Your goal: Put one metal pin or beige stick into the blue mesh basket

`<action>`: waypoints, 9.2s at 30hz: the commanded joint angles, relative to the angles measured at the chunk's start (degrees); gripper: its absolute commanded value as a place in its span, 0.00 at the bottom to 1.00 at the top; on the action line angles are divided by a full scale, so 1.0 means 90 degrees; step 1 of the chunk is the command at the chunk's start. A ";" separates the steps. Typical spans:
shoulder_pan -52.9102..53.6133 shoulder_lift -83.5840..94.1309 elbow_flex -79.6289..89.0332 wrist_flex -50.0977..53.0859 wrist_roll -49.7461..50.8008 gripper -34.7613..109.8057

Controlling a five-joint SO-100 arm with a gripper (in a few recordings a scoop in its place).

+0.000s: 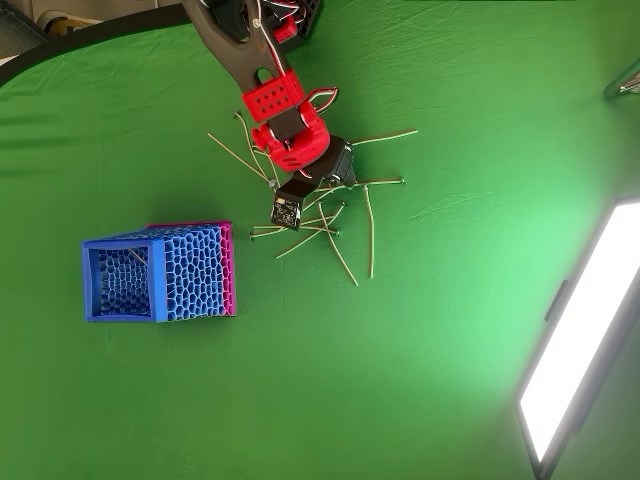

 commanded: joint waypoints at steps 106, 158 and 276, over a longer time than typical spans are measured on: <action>-0.0166 0.2998 -0.1729 0.1709 0.1660 0.24; 0.5361 -0.0430 -0.7598 0.1006 0.3438 0.24; 0.1670 0.8447 0.0381 0.1367 0.4072 0.24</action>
